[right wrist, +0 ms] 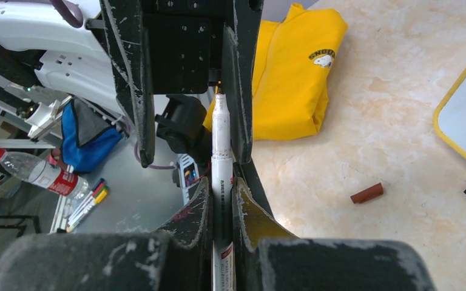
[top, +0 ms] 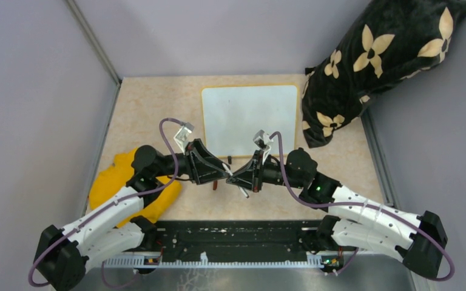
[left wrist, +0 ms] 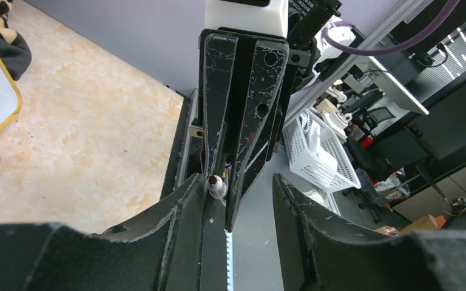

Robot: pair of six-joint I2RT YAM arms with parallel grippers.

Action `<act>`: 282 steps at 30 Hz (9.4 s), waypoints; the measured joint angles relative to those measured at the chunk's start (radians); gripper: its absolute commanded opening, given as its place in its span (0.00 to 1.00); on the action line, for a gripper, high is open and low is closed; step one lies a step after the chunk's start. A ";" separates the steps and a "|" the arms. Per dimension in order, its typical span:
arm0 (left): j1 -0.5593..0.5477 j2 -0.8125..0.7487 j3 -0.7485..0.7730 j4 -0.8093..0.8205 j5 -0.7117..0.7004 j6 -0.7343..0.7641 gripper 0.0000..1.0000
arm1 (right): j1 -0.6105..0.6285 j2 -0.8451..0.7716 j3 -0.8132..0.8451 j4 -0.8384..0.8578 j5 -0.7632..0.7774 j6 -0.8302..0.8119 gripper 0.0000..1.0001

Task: Write a sentence on the whiteboard
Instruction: Adjust the whiteboard marker, then write a sentence on the whiteboard.

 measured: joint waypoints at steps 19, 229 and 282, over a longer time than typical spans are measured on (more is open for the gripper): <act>0.000 0.026 -0.003 0.019 0.011 -0.030 0.43 | 0.000 0.003 0.000 0.026 -0.008 0.008 0.00; 0.249 0.132 0.354 -0.616 -0.855 0.516 0.97 | 0.018 -0.008 0.180 -0.358 1.178 -0.031 0.00; 0.494 0.401 0.175 -0.227 -0.360 0.419 0.99 | 0.018 -0.142 -0.015 -0.152 0.727 -0.199 0.00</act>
